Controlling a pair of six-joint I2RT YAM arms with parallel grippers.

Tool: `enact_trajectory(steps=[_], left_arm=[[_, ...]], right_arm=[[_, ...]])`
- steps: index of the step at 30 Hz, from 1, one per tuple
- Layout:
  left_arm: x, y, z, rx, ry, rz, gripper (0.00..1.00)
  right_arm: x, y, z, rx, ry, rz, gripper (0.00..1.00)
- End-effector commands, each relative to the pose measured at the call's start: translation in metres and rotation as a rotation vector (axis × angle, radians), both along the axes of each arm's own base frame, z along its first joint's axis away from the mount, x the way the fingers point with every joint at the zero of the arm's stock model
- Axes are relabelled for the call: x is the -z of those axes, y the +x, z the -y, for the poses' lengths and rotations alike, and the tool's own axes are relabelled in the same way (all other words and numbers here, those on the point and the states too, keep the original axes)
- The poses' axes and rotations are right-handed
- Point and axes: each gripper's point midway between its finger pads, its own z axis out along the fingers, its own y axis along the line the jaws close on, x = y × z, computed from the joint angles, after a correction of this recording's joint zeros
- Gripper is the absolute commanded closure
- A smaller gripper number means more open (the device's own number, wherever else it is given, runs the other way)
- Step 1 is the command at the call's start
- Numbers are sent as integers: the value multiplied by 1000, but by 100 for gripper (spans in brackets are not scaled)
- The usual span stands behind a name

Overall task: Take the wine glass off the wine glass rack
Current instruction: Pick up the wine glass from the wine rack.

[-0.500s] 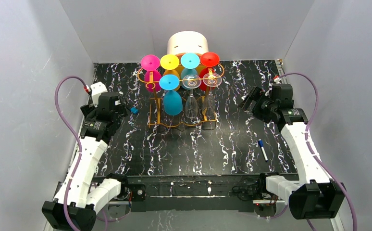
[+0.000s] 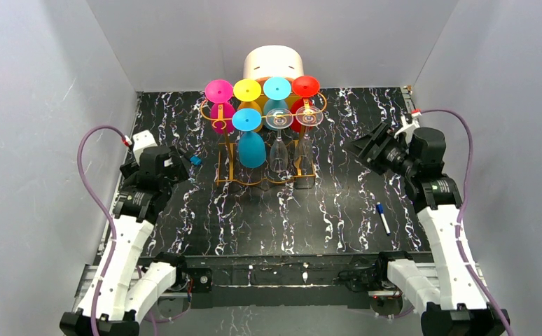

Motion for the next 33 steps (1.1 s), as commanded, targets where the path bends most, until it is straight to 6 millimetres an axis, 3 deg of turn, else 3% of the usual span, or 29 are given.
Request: enact_trajectory(steps=[1,7,11,16,22,26,33], left_arm=[[2,-17,4,29,-37,20,2],[-7,-16,33,150,-170,95,2],[-10,-15,44,201,-203,110,2],[-17,-15,49,201,-267,217,2],[-20,-11,62,249,-317,238,2],[-38,-22,48,232,-255,341,2],[-38,-29,41,202,-242,332,2]], right_arm=[[-70,3,-35,-171,234,130,24],[-117,16,-44,-202,377,186,31],[-127,20,-48,-233,411,160,31],[-132,27,-51,-246,417,145,37],[-122,41,-55,-265,410,81,44],[-113,47,-61,-303,426,43,45],[-107,54,-82,-323,411,36,44]])
